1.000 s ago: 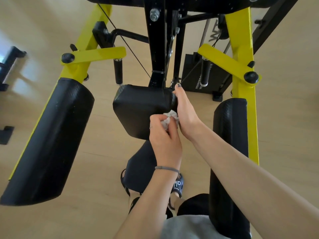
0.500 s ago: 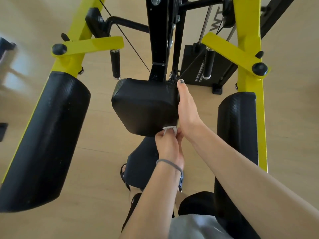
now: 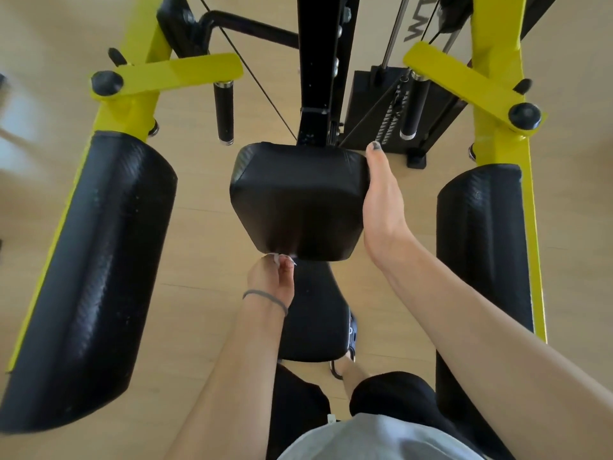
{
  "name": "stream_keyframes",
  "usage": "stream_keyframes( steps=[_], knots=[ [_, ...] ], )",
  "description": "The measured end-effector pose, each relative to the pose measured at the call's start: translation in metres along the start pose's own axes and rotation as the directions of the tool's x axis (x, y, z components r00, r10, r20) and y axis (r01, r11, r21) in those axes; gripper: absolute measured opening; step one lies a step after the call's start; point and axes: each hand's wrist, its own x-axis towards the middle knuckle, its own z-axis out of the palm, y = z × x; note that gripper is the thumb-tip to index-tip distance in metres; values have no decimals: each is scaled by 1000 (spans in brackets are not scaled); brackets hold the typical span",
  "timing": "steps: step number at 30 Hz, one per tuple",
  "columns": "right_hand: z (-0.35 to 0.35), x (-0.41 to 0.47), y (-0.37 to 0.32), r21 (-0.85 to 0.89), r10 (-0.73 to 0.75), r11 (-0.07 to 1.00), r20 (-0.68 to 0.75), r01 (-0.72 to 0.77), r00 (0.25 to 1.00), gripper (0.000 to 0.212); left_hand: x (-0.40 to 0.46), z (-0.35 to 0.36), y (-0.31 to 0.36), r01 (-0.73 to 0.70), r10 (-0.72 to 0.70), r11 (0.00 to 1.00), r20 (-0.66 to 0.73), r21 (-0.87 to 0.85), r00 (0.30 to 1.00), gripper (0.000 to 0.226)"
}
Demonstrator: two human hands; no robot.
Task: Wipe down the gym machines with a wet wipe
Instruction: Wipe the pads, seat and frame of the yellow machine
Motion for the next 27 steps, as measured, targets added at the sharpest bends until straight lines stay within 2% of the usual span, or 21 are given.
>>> stream_keyframes(
  steps=[1,2,4,5,6,7,8,9,12,17,22,27],
  knots=[
    [1,-1,0,-1,1,1000,-6,-1,1000,65,-4,-4,1,-67,62,993,50,101,997,17],
    [2,-2,-1,-6,1,1000,-9,-1,1000,70,-5,-5,1,-50,44,988,48,145,998,18],
    [2,-3,-2,-17,-6,1000,-8,6,1000,80,5,-9,-2,-153,151,988,79,19,985,21],
    [2,-3,-2,-21,-10,1000,-10,10,1000,83,8,-10,-3,-76,78,997,54,-32,996,23],
    [2,-4,-2,-25,-13,1000,-16,12,1000,83,11,-15,-6,-77,75,996,59,33,995,22],
    [2,-4,-2,-29,-16,999,-20,16,1000,83,16,-15,-6,-102,99,984,28,145,995,18],
    [2,-3,-1,-28,-20,999,-22,19,1000,81,25,-17,-1,-90,89,990,19,111,996,17],
    [2,-3,-1,-22,-19,1000,-25,18,1000,77,30,-19,7,-107,110,983,-13,152,994,20],
    [2,-3,0,0,-12,1000,-41,12,999,62,32,-10,28,-88,77,990,96,112,992,17],
    [5,-4,0,18,-9,1000,-72,10,997,54,23,0,43,-60,38,982,121,181,992,21],
    [5,-4,2,25,-25,999,-84,27,996,47,30,-11,18,154,-167,985,199,77,966,27],
    [6,-4,2,-9,-56,998,-80,55,995,74,24,-3,-48,331,-297,938,259,-100,919,36]
  ],
)
